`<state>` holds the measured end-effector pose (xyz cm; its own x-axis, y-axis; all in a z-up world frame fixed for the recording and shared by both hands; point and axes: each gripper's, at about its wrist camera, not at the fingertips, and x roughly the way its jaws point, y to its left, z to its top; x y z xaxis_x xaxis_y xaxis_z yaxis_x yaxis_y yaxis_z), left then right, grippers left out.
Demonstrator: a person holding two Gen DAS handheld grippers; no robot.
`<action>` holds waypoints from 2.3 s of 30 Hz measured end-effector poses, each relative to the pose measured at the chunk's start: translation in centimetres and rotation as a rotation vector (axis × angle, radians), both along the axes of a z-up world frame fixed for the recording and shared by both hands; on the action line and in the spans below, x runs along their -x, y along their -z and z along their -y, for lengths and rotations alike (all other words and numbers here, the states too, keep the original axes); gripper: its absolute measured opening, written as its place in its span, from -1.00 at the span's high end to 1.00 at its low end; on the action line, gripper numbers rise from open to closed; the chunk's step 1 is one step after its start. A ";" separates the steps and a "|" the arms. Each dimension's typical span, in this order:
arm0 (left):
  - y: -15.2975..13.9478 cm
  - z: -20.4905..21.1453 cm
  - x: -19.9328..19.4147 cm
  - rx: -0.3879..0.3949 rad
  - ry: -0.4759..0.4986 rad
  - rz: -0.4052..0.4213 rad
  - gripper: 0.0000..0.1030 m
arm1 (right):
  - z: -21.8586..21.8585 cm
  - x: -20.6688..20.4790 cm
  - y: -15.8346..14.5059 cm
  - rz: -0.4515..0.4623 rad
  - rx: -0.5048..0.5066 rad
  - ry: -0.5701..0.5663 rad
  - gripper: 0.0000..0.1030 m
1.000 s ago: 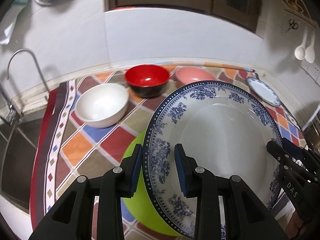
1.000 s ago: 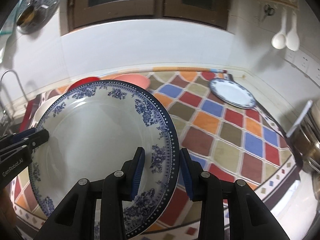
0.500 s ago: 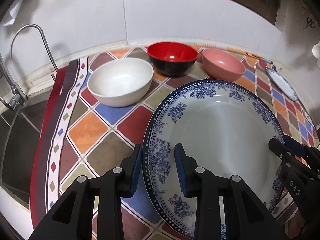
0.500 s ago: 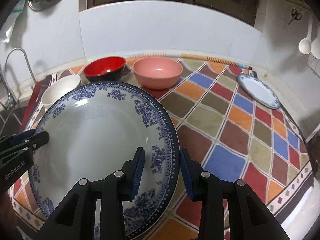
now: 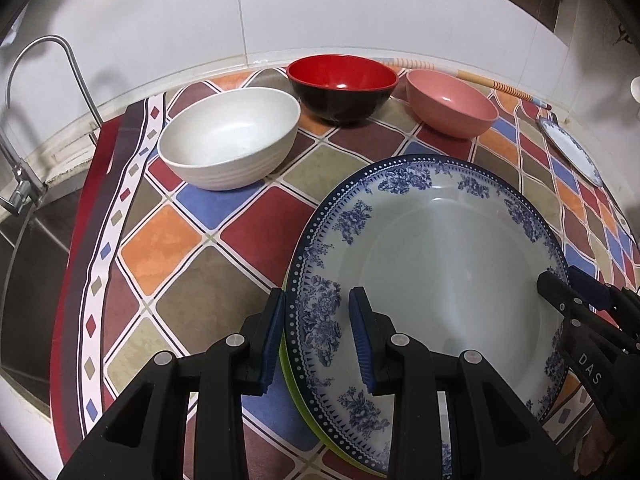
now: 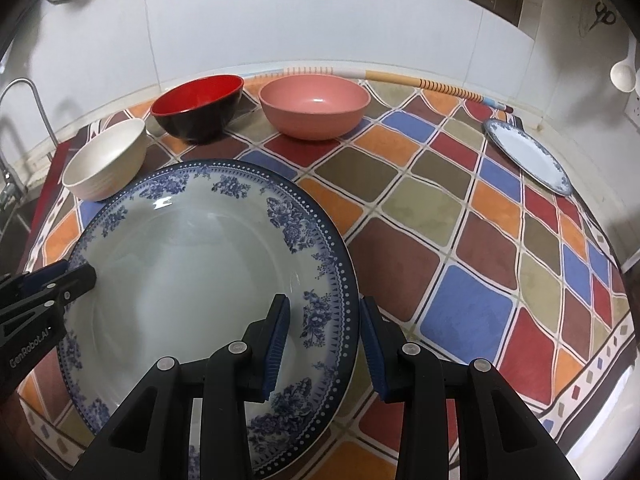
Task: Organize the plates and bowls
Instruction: 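Lower the stacked plates onto the cloth and open the grippers, then move both grippers to the small blue-floral plate by the wall corner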
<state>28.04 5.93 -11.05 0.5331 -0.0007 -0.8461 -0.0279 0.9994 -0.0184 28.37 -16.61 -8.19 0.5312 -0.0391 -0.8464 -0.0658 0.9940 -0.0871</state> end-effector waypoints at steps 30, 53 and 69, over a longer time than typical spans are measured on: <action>-2.4 1.0 0.7 -0.013 0.021 0.051 -0.29 | 1.0 0.0 -0.8 0.006 -0.039 0.009 -0.05; -8.6 14.3 -5.6 0.068 0.328 0.150 -0.49 | 12.3 -1.4 -7.2 0.127 0.026 0.254 -0.48; -10.5 26.4 -14.0 0.012 0.477 0.128 -0.49 | 24.5 -7.1 -9.3 0.071 0.065 0.397 -0.48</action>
<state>42.06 -20.45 -0.53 0.5706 -0.2793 -0.7722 0.4362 0.8999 -0.0032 35.46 -41.15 1.10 0.5211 -0.3049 -0.7972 0.3302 0.9333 -0.1411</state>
